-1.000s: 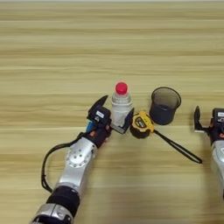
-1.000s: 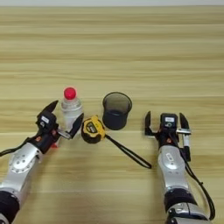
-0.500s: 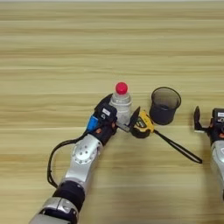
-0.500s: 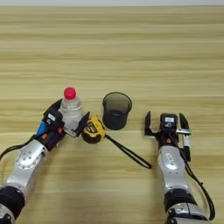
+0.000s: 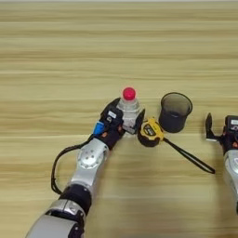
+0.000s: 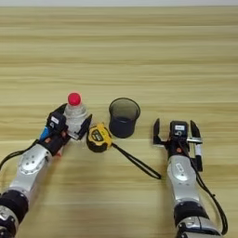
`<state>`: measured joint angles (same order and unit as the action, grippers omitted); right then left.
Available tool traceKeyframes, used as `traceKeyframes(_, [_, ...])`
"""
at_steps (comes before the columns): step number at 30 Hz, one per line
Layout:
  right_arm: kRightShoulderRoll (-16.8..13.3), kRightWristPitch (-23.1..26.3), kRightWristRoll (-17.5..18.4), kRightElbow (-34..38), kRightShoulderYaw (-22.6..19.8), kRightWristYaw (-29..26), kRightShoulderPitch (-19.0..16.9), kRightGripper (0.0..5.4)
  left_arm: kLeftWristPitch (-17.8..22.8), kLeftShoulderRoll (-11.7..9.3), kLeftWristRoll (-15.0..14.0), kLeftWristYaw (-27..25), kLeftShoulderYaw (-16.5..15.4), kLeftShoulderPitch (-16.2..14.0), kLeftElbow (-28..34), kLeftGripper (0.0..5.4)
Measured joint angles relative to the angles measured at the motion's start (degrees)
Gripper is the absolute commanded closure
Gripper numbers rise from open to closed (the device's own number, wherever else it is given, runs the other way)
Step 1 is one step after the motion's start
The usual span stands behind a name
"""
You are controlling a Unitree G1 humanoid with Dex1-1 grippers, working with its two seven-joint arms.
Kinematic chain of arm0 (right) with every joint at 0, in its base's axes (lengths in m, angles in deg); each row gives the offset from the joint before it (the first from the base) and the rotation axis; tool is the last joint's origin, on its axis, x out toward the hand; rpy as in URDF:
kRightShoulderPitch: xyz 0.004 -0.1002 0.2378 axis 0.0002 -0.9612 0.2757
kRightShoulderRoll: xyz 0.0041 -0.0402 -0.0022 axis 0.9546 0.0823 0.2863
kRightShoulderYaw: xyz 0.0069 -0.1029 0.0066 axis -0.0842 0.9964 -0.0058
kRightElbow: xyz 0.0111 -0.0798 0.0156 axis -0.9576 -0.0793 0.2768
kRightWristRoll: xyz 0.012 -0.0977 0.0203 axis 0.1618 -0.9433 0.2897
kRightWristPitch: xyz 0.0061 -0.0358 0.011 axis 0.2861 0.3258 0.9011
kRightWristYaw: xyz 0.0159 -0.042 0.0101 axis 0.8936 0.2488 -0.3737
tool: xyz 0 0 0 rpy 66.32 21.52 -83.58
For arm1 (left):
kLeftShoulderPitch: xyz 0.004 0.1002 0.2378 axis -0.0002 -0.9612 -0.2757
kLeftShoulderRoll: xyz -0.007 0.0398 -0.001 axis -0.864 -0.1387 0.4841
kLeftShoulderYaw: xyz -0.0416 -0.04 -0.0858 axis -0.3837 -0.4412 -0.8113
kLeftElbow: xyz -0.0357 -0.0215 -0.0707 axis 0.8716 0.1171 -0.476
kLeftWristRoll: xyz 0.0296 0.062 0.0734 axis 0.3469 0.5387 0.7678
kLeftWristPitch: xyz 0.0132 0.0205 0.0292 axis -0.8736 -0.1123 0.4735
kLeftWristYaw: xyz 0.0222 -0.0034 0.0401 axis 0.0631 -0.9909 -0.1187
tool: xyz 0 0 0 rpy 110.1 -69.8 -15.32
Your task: Move the objects on the table
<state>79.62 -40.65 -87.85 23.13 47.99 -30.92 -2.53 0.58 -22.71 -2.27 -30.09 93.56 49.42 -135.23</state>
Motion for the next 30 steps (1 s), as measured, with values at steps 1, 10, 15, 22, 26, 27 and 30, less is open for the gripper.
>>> traceKeyframes(1, [0.0, 0.0, 0.0, 0.0, 0.0, 0.0, 0.0, 0.00, -0.1, 0.0, 0.0, 0.0, 0.0, 0.0, -0.2, 1.35])
traceKeyframes(10, [0.0, 0.0, 0.0, 0.0, 0.0, 0.0, 0.0, 0.00, -0.7, 0.2, 0.1, 0.1, -0.2, 0.2, -1.1, 2.05])
traceKeyframes(15, [0.0, 0.0, 0.0, 0.0, 0.0, 0.0, 0.0, 0.00, -0.7, 0.1, 0.1, 0.3, -0.3, -0.1, -0.6, 2.22])
traceKeyframes(22, [0.0, 0.0, 0.0, 0.0, 0.0, 0.0, 0.0, 0.00, -0.7, -1.0, -0.3, 0.9, -2.1, -1.8, 6.8, 2.27])
traceKeyframes(26, [0.0, 0.0, 0.0, 0.0, 0.0, 0.0, 0.0, 0.00, -0.5, -2.2, -1.9, 1.6, -4.2, -2.6, 11.6, 2.27])
traceKeyframes(27, [0.0, 0.0, 0.0, 0.0, 0.0, 0.1, 0.0, 0.00, -0.4, -2.7, -2.4, 1.6, -4.8, -2.6, 12.3, 2.27])
traceKeyframes(30, [0.1, 0.0, -0.1, 0.0, 0.1, 0.2, 0.0, 0.00, 0.0, -3.9, -3.9, 1.7, -6.7, -2.9, 14.6, 2.27])
